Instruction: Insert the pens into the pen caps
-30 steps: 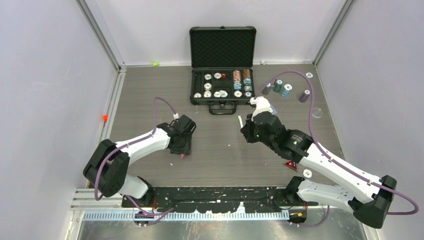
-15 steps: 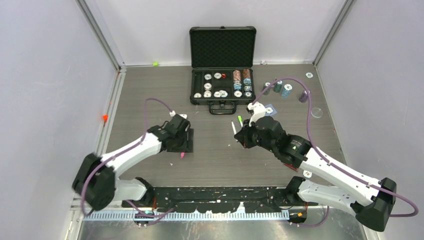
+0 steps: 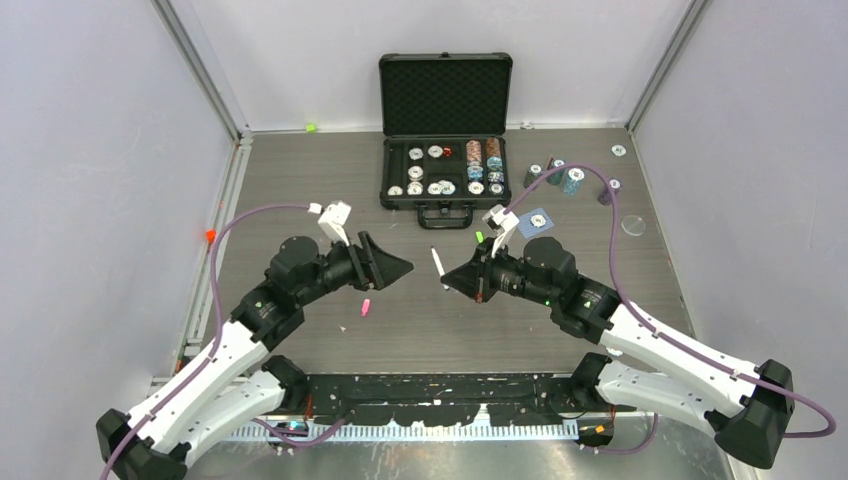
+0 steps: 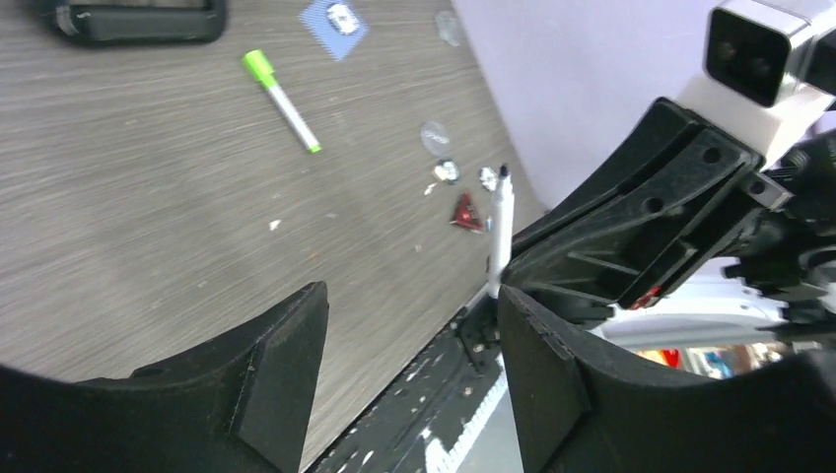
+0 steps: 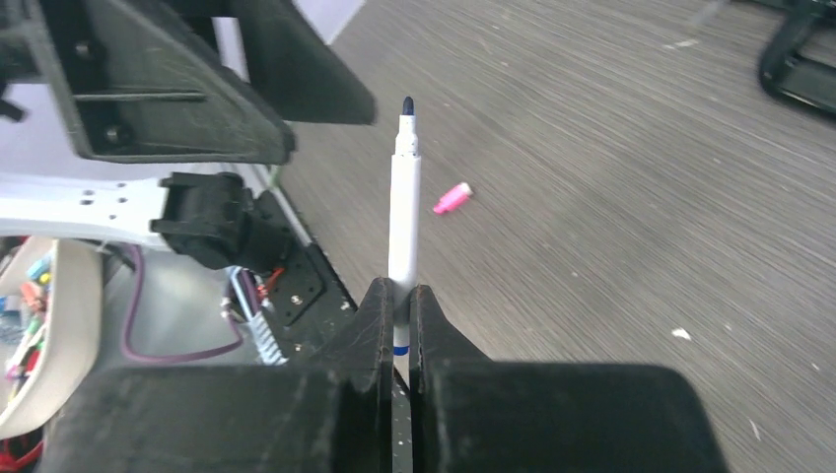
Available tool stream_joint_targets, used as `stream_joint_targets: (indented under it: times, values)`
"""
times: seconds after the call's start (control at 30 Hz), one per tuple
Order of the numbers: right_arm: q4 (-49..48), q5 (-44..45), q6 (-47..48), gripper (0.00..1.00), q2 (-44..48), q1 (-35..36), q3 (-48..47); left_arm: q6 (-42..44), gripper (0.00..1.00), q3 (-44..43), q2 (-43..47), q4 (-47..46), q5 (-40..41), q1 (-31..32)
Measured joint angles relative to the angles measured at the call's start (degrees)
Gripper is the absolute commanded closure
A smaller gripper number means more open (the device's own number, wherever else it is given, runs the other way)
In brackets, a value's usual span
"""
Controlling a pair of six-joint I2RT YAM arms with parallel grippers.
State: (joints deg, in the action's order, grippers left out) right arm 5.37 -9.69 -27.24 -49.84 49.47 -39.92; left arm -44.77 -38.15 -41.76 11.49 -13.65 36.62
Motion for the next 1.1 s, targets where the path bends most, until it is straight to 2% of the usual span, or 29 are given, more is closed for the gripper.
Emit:
stream_joint_targets:
  times: [0.23,0.33,0.63,0.93,1.1]
  values:
    - [-6.1,-7.0,-1.2,1.0,0.0,0.0,0.4,-8.0,0.48,3.0,-6.5,-16.7,-9.2,0.0]
    - [-7.5,-8.4,-1.6,0.99,0.0,0.0,0.4,-10.1,0.52,3.4,-8.0,-20.4,-11.3,0.0]
    - [-9.7,-9.4,-1.9,1.0,0.0,0.2,0.4,-12.1,0.45,4.6,-8.5,-27.0,-13.4,-0.5]
    - [-8.3,-6.9,-2.1,1.0,0.1,0.2,0.4,-11.6,0.39,5.8,-1.3,-27.2,-12.5,-0.4]
    - [-7.6,-7.4,-2.3,1.0,-0.7,0.2,0.2,-11.3,0.43,5.9,-0.3,-28.4,-12.1,-0.4]
